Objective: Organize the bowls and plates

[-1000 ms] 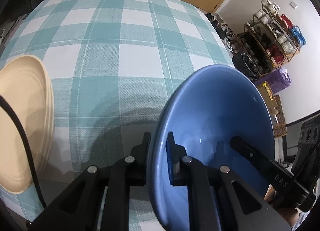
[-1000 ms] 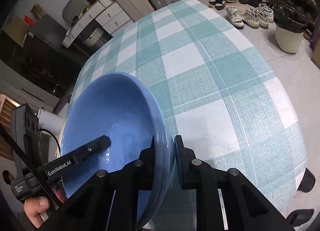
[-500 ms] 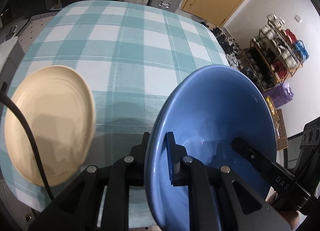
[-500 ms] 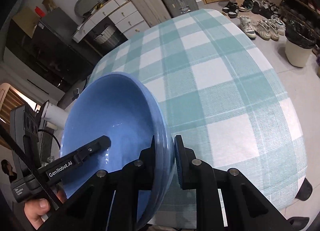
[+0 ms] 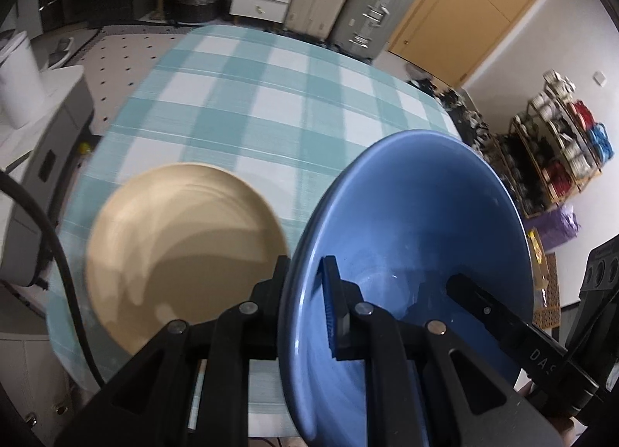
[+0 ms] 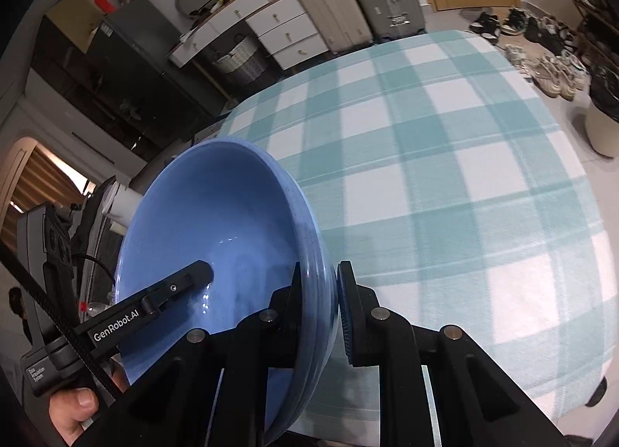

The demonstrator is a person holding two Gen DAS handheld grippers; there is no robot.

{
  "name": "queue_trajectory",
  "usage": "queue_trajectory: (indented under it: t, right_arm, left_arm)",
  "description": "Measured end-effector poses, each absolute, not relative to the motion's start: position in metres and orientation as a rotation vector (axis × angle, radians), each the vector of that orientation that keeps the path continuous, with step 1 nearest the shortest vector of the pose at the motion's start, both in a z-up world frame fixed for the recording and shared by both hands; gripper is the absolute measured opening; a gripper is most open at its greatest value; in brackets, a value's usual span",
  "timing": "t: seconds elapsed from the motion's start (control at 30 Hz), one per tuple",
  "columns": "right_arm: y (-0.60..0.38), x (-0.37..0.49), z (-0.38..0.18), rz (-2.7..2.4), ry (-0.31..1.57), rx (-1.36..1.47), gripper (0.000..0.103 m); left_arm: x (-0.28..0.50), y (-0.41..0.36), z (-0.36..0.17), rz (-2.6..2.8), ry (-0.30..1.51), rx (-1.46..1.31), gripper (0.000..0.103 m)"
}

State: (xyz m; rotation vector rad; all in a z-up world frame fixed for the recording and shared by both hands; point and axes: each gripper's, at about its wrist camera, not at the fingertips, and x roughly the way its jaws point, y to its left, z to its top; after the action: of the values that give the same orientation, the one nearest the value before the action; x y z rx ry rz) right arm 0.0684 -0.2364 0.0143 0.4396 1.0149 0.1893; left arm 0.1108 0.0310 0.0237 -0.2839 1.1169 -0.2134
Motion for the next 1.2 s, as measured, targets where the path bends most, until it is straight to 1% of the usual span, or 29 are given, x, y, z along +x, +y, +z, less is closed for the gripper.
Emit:
queue_trajectory:
  t: [0.4,0.63,0.9,1.2]
  right_arm:
    - [-0.153,0.104,0.005,0.299,1.074,0.413,0.014]
    - [-0.110,0.121,-0.013,0.330,1.118,0.381,0.014]
    - [-0.086,0.130,-0.038,0.313,1.156,0.346,0.014]
    - [-0.082,0.136,-0.048,0.288,1.162,0.315,0.014]
  left_arm:
    - [0.116,0.110,0.018,-0.071,1.107,-0.306,0.013]
    - [0.118,0.145,-0.002,-0.016,1.122,-0.328,0.014]
    - [0.126,0.161,-0.028,0.010,1.158,-0.348,0.015]
    - [0.133,0.163,-0.043,0.006,1.179,-0.359,0.016]
